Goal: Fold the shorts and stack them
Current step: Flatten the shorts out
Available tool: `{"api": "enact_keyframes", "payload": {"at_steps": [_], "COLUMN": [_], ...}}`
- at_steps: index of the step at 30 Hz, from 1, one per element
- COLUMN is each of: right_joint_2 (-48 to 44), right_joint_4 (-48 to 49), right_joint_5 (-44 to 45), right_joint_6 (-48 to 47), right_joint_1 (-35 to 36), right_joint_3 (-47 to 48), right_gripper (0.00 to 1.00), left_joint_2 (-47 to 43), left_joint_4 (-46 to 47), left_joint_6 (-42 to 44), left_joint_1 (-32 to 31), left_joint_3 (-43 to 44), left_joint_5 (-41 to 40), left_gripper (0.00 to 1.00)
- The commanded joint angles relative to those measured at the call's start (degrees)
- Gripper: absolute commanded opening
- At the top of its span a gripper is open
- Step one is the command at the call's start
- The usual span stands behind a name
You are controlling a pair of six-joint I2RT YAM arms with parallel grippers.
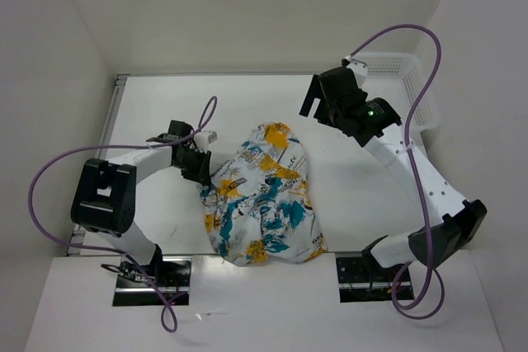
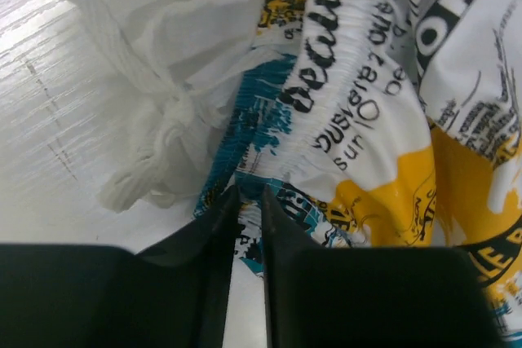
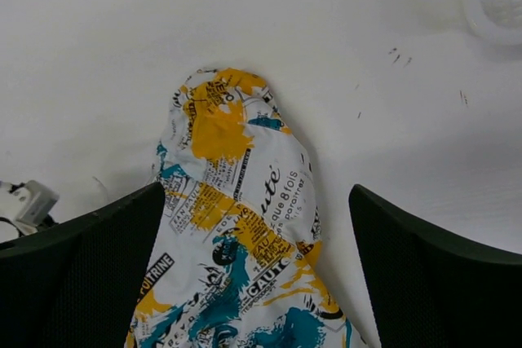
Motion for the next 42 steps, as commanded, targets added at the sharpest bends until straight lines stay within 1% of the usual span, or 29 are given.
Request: {"api": "enact_keyframes", "payload": {"at_steps": [1, 2, 4, 6, 7, 8, 9, 10, 11, 12, 14, 17, 18, 20, 22, 25, 26, 28, 29, 30, 31, 32, 33, 34, 35, 36, 37, 38, 42], "right_joint_2": [-2.47, -2.47, -1.15, -1.15, -0.62, -0.62, -0.62, -0.10, -0.09, -0.09, -0.09, -0.09, -0.09, 0.43, 0.44, 1.05, 1.05, 1.05, 1.05, 1.05, 1.05, 1.05, 1.05, 1.05, 1.05, 1.05, 1.05, 1.05, 1.58], "right_joint_4": [7.17, 7.69, 8.31, 8.84, 9.36, 9.37, 9.37, 9.37, 9.37, 9.37, 9.98, 11.21, 11.22, 11.74, 11.74, 11.74, 12.26, 12.88, 12.89, 12.89, 13.58, 13.59, 13.59, 14.11, 14.12, 14.12, 14.12, 14.81, 16.04], "right_joint_5": [-0.75, -1.37, -1.37, -1.90, -1.90, -1.90, -1.90, -1.90, -1.90, -1.90, -2.52, -4.97, -5.50, -6.64, -6.65, -7.87, -7.88, -8.40, -9.10, -9.11, -10.59, -10.60, -11.56, -11.57, -12.18, -12.88, -13.50, -15.16, -20.09], "right_joint_6": [-1.15, -1.15, -1.68, -2.91, -2.91, -3.43, -3.44, -4.05, -4.06, -4.06, -4.06, -4.58, -4.58, -5.19, -5.89, -6.43, -6.43, -7.04, -7.04, -7.04, -7.04, -7.04, -7.57, -7.57, -7.57, -7.57, -7.57, -7.57, -5.91], "right_joint_1": [0.13, 0.13, 0.13, 0.13, 0.13, -0.39, -0.40, -0.40, -0.92, -0.93, -1.63, -3.12, -3.73, -4.26, -4.27, -4.97, -5.66, -6.20, -6.81, -7.60, -7.61, -8.39, -8.92, -9.62, -9.63, -11.19, -11.82, -12.61, -17.35], "right_joint_3": [-0.31, 0.21, 0.83, 1.36, 1.97, 1.98, 1.98, 1.98, 1.45, 1.45, -0.12, -1.36, -1.36, -1.36, -1.36, -1.36, -1.36, -1.36, -1.89, -1.89, -1.89, -2.41, -2.42, -2.42, -1.72, -1.71, -1.71, -1.71, -0.48], "right_gripper": [0.98, 0.99, 0.99, 0.99, 0.99, 0.99, 0.99, 0.99, 0.99, 0.99, 0.99, 0.99, 0.99, 0.99, 0.99, 0.99, 0.99, 0.99, 0.99, 0.99, 0.99, 0.99, 0.99, 0.99, 0.99, 0.99, 0.99, 0.99, 0.99], "left_joint_2": [1.42, 2.21, 2.22, 2.22, 0.39, -0.67, -1.82, -4.26, -5.42, -7.43, -7.98, -6.49, -5.96, -5.96, -5.96, -3.06, -2.54, -1.48, -0.61, -0.07, -0.07, -0.07, -0.59, -0.60, -2.16, -2.70, -3.31, -3.84, -4.38], "left_joint_4": [0.37, -0.26, -2.19, -5.16, -6.14, -6.85, -7.47, -8.08, -8.09, -7.56, -6.07, -4.75, -4.22, -2.47, -0.89, 0.43, 0.96, 0.36, -0.95, -1.84, -2.72, -4.55, -5.70, -6.58, -7.90, -7.91, -7.91, -7.91, -3.79], "left_joint_6": [0.36, 0.36, 0.36, 0.36, 0.36, 0.36, 0.36, 0.36, 0.36, 0.36, 0.36, 0.36, 0.36, 0.36, 0.36, 0.36, 0.36, 0.36, 0.36, 0.36, 0.36, 0.36, 0.36, 0.36, 0.36, 0.36, 0.36, 0.36, 0.36], "left_joint_1": [-0.04, -0.04, 2.05, 2.68, 3.64, 4.69, 4.70, 5.23, 5.23, 5.23, 2.70, -0.21, -1.35, -1.36, -1.36, -1.36, -1.36, -1.36, -1.36, -1.36, 0.73, 1.71, 2.76, 5.12, 6.45, 7.68, 10.04, 10.94, 11.56], "left_joint_3": [1.77, 4.21, 6.95, 11.07, 11.88, 11.88, 11.88, 10.58, 9.26, 7.51, 2.86, -0.24, -0.94, -2.79, -3.93, -3.94, -3.94, -2.63, -1.57, 1.48, 3.34, 5.45, 8.08, 14.02, 17.39, 20.81, 24.24, 30.80, 42.96], "left_joint_5": [-1.12, -1.93, -2.55, -3.08, -3.86, -3.87, -2.65, -1.77, 0.50, 1.57, 3.06, 2.54, 0.98, -0.52, -0.53, -0.01, 0.00, -1.49, -2.37, -3.16, -3.69, -4.74, -5.45, -5.45, -5.45, -4.84, -3.71, -0.74, 8.85], "left_gripper": [0.23, 0.12, 0.00, 0.00, 0.00, 0.03, 0.14, 0.43, 0.64, 0.82, 0.92, 0.92, 0.91, 0.90, 0.87, 0.77, 0.64, 0.48, 0.35, 0.12, 0.02, 0.00, 0.00, 0.00, 0.00, 0.00, 0.00, 0.00, 0.00]}}
